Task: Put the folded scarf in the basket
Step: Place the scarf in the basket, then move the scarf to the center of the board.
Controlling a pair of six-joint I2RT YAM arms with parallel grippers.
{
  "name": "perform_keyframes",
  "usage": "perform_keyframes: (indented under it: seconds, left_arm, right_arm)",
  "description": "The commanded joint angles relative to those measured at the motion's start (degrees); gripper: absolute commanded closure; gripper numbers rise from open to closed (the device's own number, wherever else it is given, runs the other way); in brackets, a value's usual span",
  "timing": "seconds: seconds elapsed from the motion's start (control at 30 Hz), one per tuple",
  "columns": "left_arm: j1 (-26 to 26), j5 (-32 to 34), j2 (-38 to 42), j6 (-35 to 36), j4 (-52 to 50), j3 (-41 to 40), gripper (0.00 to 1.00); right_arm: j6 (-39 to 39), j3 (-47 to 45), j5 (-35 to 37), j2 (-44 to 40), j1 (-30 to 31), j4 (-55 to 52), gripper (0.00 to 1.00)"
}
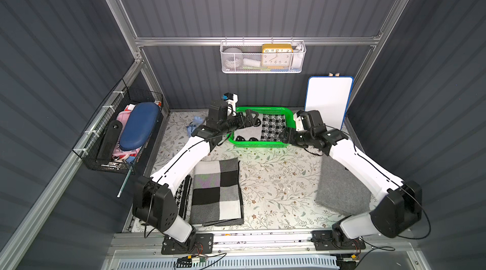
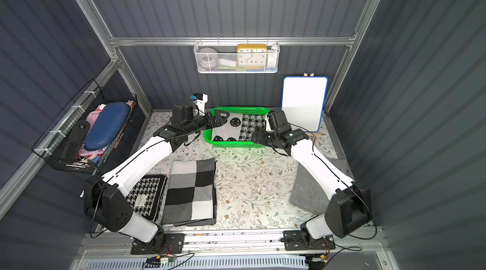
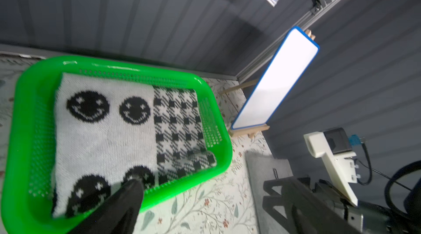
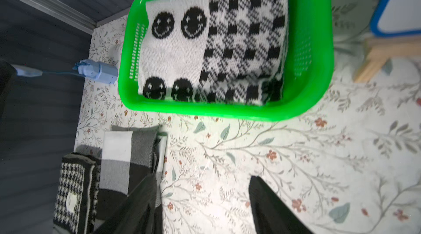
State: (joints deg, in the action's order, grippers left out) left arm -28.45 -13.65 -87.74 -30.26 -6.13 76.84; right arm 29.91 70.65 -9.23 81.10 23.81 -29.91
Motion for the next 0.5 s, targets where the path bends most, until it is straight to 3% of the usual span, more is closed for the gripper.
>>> perform_keyframes:
  seconds: [0.0,0.27,0.47]
  left_arm:
    - [-1.52,1.43,5.96,-2.4,-1.86,-7.05,0.01]
    - [-1.75,4.8,17.86,-8.91,-3.38,-26.02,0.01]
    - [-1.62,5.46,22.72,-15.0,-2.86,-35.61,0.01]
  right_arm:
    - [5.98,-5.92,-1.92,-5.18,1.87,2.39,0.32]
    - [15.66,-15.05,3.15,-9.35,10.49,3.53,0.32]
    - [29.17,-21.42,8.98,-4.34,21.55,18.28,0.32]
